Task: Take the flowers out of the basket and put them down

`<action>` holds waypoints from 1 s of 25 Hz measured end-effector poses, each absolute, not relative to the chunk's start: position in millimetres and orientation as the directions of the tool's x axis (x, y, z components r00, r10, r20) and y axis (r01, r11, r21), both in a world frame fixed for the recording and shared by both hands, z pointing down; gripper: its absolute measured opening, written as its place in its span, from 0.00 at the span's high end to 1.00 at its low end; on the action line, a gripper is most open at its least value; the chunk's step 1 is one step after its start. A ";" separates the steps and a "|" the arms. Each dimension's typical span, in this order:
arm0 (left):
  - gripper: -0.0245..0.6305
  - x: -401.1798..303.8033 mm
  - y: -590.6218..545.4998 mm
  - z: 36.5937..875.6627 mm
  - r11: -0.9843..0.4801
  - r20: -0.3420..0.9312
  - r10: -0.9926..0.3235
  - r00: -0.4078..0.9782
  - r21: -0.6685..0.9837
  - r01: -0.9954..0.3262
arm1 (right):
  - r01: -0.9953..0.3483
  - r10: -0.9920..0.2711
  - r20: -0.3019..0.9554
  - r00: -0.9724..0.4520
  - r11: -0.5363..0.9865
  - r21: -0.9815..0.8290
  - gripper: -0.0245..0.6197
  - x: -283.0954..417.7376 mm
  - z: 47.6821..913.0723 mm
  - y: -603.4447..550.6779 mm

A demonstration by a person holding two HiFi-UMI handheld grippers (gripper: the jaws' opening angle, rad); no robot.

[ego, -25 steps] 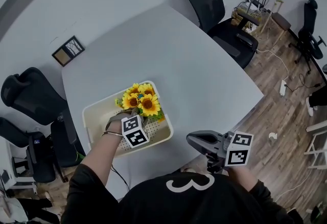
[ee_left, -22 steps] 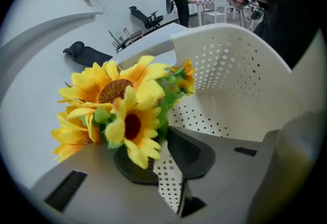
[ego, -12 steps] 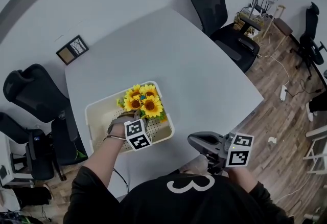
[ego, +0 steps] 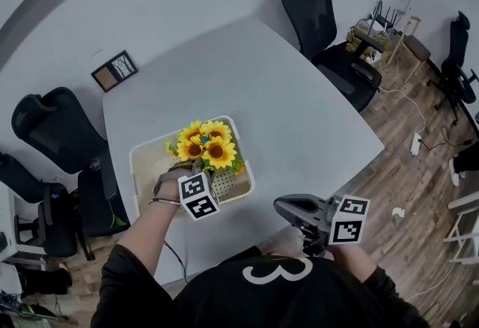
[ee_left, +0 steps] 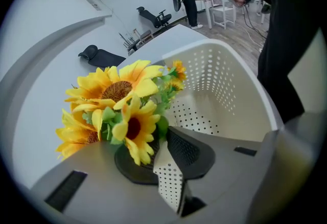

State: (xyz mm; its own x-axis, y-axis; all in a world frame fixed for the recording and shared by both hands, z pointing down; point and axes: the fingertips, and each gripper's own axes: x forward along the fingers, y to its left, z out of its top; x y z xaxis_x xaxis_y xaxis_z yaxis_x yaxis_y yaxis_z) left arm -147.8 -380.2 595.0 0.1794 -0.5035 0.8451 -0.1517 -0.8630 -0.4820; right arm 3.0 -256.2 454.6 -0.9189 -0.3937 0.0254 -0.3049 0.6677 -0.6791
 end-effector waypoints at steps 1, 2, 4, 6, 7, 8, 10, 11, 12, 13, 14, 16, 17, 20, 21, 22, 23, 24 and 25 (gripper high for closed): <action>0.88 -147.9 -378.7 590.4 -0.858 0.840 -0.512 0.178 -0.490 -0.154 | -0.301 -0.389 0.024 -0.921 0.671 -0.678 0.95 2.4 453.4 -254.0; 0.88 -147.9 -377.0 585.3 -0.853 0.835 -0.520 0.176 -0.498 -0.159 | -0.298 -0.385 0.022 -0.923 0.675 -0.676 0.95 2.1 452.0 -251.6; 0.87 -147.6 -372.5 575.6 -0.844 0.827 -0.534 0.176 -0.509 -0.171 | -0.292 -0.377 0.020 -0.926 0.683 -0.669 0.95 2.2 449.0 -246.1; 0.87 -148.0 -368.2 566.8 -0.834 0.818 -0.549 0.171 -0.522 -0.179 | -0.293 -0.370 0.023 -0.929 0.696 -0.656 0.95 2.7 446.1 -240.6; 0.87 -148.5 -366.8 562.4 -0.827 0.812 -0.559 0.168 -0.532 -0.180 | -0.295 -0.367 0.025 -0.930 0.703 -0.647 0.95 3.0 444.6 -238.2; 0.87 -148.9 -365.7 557.8 -0.820 0.805 -0.570 0.167 -0.543 -0.182 | -0.296 -0.366 0.025 -0.930 0.709 -0.640 0.95 3.4 443.1 -235.8; 0.87 -149.0 -364.0 547.5 -0.802 0.786 -0.595 0.169 -0.566 -0.191 | -0.294 -0.364 0.020 -0.931 0.718 -0.631 0.95 4.9 439.8 -230.3; 0.87 -148.5 -362.9 541.8 -0.792 0.775 -0.608 0.171 -0.578 -0.198 | -0.293 -0.364 0.016 -0.931 0.721 -0.628 0.95 5.9 438.4 -226.9; 0.87 -147.5 -361.7 535.8 -0.781 0.764 -0.622 0.173 -0.590 -0.202 | -0.292 -0.363 0.014 -0.931 0.725 -0.624 0.95 7.3 437.1 -223.1; 0.87 -145.9 -360.5 529.5 -0.771 0.752 -0.635 0.175 -0.603 -0.206 | -0.292 -0.363 0.012 -0.932 0.728 -0.620 0.95 9.1 435.9 -219.1; 0.87 -143.7 -359.6 522.9 -0.760 0.741 -0.648 0.176 -0.615 -0.209 | -0.293 -0.363 0.012 -0.932 0.732 -0.615 0.95 11.3 434.7 -215.1; 0.87 -138.4 -358.2 509.5 -0.739 0.718 -0.673 0.180 -0.638 -0.216 | -0.296 -0.366 0.010 -0.931 0.737 -0.607 0.95 16.6 432.2 -207.3; 0.87 -135.2 -357.5 502.8 -0.729 0.707 -0.683 0.182 -0.649 -0.218 | -0.299 -0.369 0.010 -0.930 0.739 -0.603 0.95 19.8 431.1 -203.7; 0.87 -122.7 -354.0 483.8 -0.701 0.674 -0.713 0.191 -0.680 -0.217 | -0.310 -0.382 0.005 -0.924 0.742 -0.594 0.95 30.8 427.0 -193.7; 0.87 -117.9 -351.9 478.7 -0.692 0.664 -0.722 0.194 -0.690 -0.214 | -0.314 -0.387 0.004 -0.922 0.744 -0.590 0.95 34.2 425.1 -189.9; 0.87 -112.8 -349.4 474.7 -0.685 0.656 -0.729 0.198 -0.698 -0.209 | -0.319 -0.391 0.002 -0.920 0.747 -0.584 0.95 37.4 423.0 -186.0; 0.87 -107.3 -346.9 471.7 -0.681 0.650 -0.732 0.204 -0.703 -0.202 | -0.324 -0.396 0.001 -0.918 0.750 -0.576 0.95 40.5 420.7 -182.2; 0.87 -101.4 -345.0 469.3 -0.680 0.647 -0.733 0.209 -0.707 -0.197 | -0.331 -0.402 0.000 -0.916 0.754 -0.568 0.95 44.1 418.3 -178.8; 0.87 -95.2 -343.6 467.1 -0.679 0.644 -0.734 0.215 -0.709 -0.191 | -0.337 -0.408 -0.001 -0.913 0.756 -0.561 0.95 48.3 415.8 -175.7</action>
